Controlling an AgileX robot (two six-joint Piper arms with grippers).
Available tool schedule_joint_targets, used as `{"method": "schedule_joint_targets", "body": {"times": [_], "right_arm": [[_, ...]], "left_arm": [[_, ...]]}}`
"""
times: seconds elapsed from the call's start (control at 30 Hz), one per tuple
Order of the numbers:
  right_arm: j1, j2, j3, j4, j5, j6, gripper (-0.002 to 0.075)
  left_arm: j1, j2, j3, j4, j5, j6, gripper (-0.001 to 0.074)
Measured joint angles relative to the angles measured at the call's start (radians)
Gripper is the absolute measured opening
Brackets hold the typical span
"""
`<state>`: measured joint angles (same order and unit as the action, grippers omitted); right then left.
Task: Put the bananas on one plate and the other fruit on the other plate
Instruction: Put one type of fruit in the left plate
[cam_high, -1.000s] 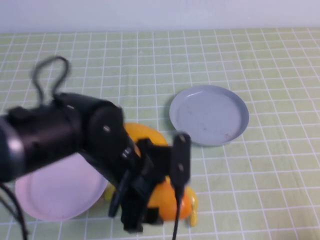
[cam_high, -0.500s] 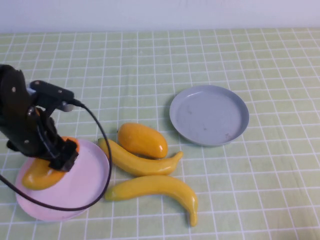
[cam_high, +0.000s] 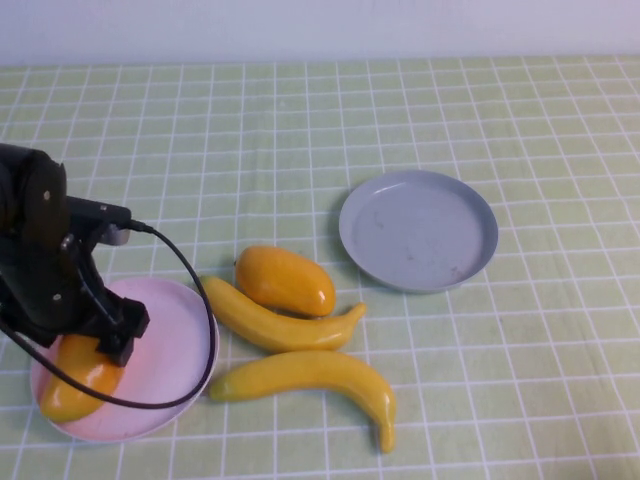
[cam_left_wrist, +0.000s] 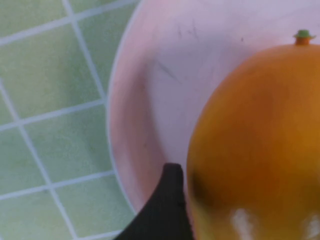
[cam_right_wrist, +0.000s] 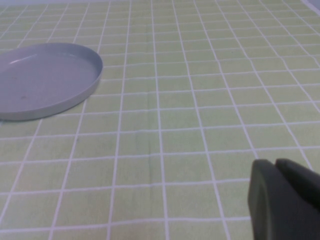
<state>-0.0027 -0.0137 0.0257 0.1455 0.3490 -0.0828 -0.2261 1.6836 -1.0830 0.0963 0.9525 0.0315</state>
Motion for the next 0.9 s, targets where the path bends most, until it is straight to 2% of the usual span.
{"method": "schedule_joint_targets", "body": {"times": [0.07,0.27,0.4,0.53,0.63,0.73,0.9], "right_arm": [[0.000,0.000,0.000,0.000,0.000,0.000,-0.0015],[0.000,0.000,0.000,0.000,0.000,0.000,-0.0016],[0.000,0.000,0.000,0.000,0.000,0.000,-0.0016],[0.000,0.000,0.000,0.000,0.000,0.000,-0.0016],[0.000,0.000,0.000,0.000,0.000,0.000,-0.0016],[0.000,0.000,0.000,0.000,0.000,0.000,-0.0015],[0.000,0.000,0.000,0.000,0.000,0.000,-0.0016]], "left_arm": [[0.000,-0.024,0.000,0.012,0.000,-0.017,0.0667],[-0.007,-0.084,0.000,0.030,0.000,-0.051,0.0668],[-0.070,-0.126,-0.007,0.036,-0.057,-0.099,0.0668],[-0.161,-0.101,-0.102,0.013,-0.092,-0.116,0.0664],[-0.226,-0.033,-0.228,-0.001,-0.096,0.062,0.0652],[-0.271,0.043,-0.365,-0.047,-0.059,0.403,0.0625],[-0.282,0.153,-0.491,-0.165,0.026,0.967,0.0550]]}}
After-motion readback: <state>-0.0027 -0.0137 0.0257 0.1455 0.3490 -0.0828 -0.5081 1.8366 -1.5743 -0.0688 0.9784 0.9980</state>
